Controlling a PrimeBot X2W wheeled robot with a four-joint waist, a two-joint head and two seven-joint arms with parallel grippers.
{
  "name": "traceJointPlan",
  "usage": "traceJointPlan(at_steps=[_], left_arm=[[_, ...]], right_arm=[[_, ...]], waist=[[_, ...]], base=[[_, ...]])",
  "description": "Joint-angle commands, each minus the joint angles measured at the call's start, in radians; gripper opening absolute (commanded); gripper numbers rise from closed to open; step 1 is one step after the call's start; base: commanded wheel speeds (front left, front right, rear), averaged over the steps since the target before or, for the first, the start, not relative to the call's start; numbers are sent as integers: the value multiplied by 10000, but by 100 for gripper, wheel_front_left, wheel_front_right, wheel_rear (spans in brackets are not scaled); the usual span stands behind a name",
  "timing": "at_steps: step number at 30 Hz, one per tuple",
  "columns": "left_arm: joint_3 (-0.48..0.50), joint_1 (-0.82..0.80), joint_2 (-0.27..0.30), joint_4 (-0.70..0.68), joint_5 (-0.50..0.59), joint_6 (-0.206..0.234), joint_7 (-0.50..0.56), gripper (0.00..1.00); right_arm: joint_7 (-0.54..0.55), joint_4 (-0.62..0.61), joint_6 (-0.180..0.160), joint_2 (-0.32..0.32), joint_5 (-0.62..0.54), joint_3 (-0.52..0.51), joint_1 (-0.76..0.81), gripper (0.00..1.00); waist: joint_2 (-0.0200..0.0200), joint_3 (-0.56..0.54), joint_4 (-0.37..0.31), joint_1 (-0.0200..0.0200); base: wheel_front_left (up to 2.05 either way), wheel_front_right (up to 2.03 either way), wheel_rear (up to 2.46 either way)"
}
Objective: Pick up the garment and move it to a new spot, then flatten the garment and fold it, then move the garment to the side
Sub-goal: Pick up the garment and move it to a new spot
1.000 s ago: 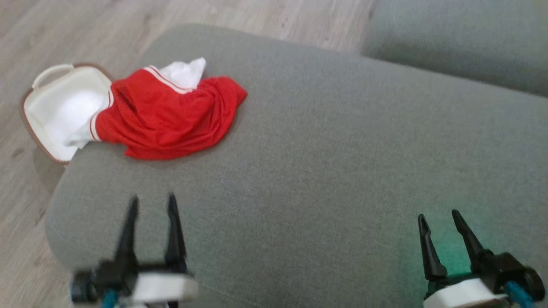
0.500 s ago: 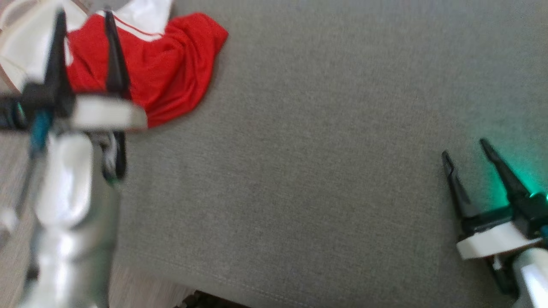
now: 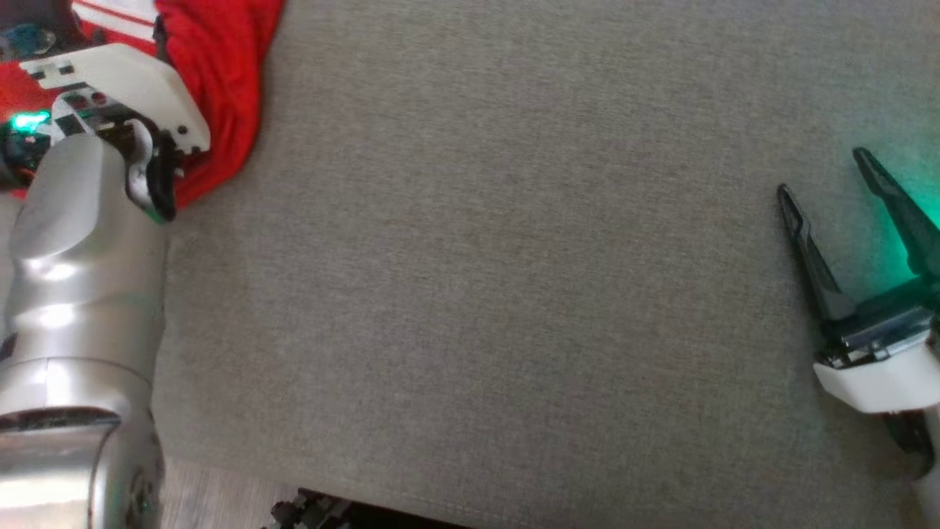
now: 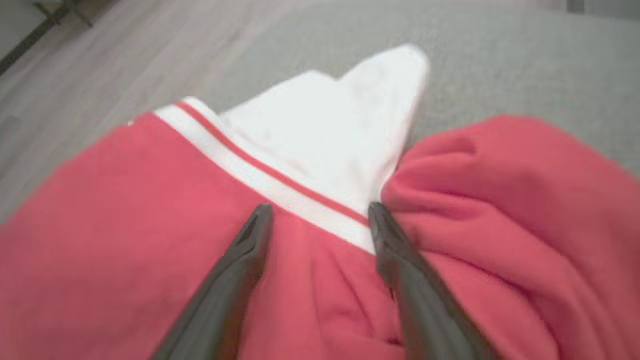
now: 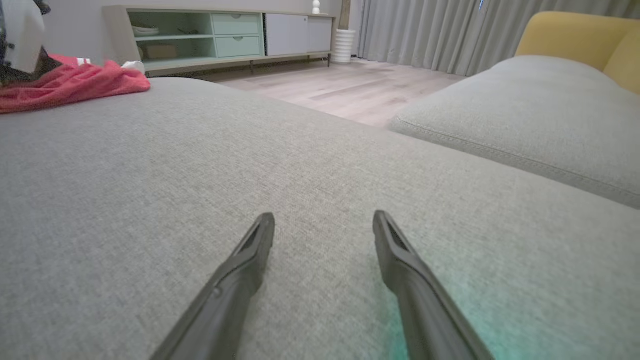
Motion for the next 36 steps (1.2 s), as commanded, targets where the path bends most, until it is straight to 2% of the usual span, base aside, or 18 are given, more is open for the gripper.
traceJointPlan(at_steps=[1,2,3,4,5,11,15,18,26,31,36], left_arm=[[245,-270,709,225,-1,23,130,100],[218,-313,758,382,34,60,-37,100],[148,-322,774,571,88,53,-138,71],[87,-335,772,747,121,22,-219,31],[52,-362,768,868,126,-28,-370,0],[-211,-601,1068,1020,391,-27,-2243,0],[-417,-758,1226,1036,561,-133,-2945,0],[-723,-1005,1480,904,804,-322,-3573,0],[-1564,-1588,1629,-48,1346,-852,-3917,0],[-2143,-1931,1288,-1071,1442,-1220,-3719,0],[-2701,-2026,811,-2200,1285,-1409,-3296,0]], right_arm=[[125,710,-9,-318,-4,97,-12,100],[125,713,-9,-302,-6,86,-49,100],[125,720,-9,-275,-5,60,-79,100],[125,731,-9,-244,-3,30,-95,100],[125,748,-9,-211,0,13,-108,100],[125,956,-9,245,36,132,-230,100],[125,1121,-9,607,59,247,-257,100],[125,1342,-9,1191,111,354,-197,100],[125,1708,-9,2419,200,366,290,100],[125,1763,-9,2961,179,295,708,100],[125,1739,-9,3242,150,280,1021,100]], waist=[[0,247,-273,1],[0,279,-327,1],[0,291,-360,1],[0,293,-380,1],[0,278,-398,1],[0,-310,-556,1],[0,-900,-682,1],[0,-1856,-984,1],[0,-3863,-2097,1],[0,-4753,-3025,1],[0,-5275,-3995,1]], base=[[0,0,0],[0,0,0],[0,0,0],[0,0,0],[0,0,0],[0,0,0],[0,0,0],[0,0,0],[0,0,0],[0,0,0],[0,0,0]])
